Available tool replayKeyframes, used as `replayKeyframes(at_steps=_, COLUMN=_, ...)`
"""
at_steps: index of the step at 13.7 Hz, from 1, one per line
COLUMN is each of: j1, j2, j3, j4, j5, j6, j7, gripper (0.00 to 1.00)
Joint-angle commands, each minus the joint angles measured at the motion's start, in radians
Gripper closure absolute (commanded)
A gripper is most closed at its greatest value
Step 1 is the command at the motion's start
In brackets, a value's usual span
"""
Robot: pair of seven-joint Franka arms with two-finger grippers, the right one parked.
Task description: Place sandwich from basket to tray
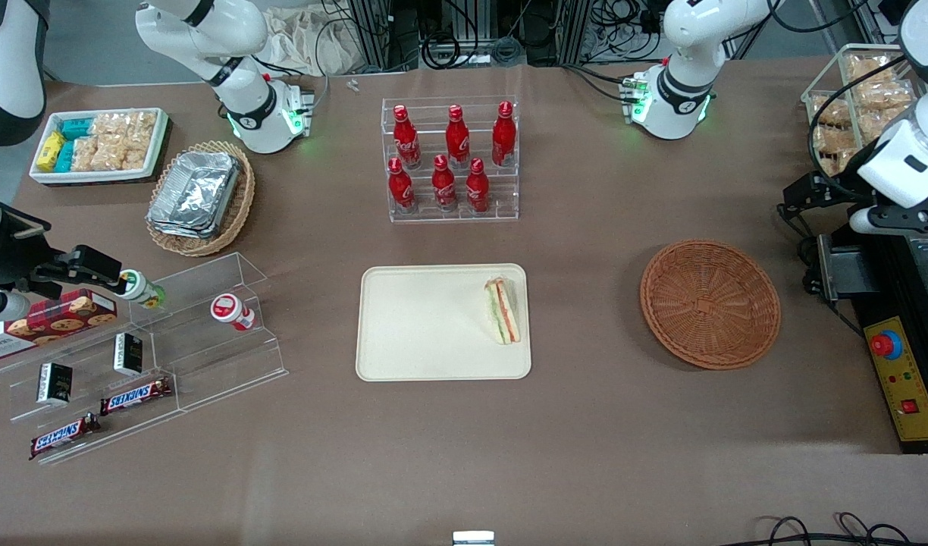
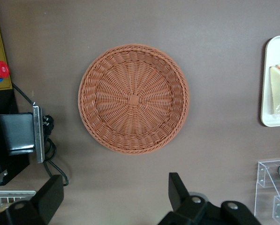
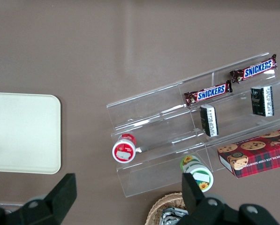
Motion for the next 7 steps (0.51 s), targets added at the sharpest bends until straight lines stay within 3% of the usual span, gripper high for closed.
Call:
replayKeyframes(at_steps=1, j1=-0.130, j2=-0.032, j3=0.104, j4=-0.099, j5=0.041, j6=0.077, j7=0.010, gripper=0.01)
replayKeyframes(at_steps=4, j1=-0.146, j2=0.000, j3=0.121, j4=-0.069, j5=0.044, j6=0.071, j7=0.010, gripper=0.01)
replayKeyframes(at_steps=7, j1=-0.151, j2=0.139, j3=0.113, j4=0.135, j5=0.111, j6=-0.079, j7=0.007, gripper=0.01)
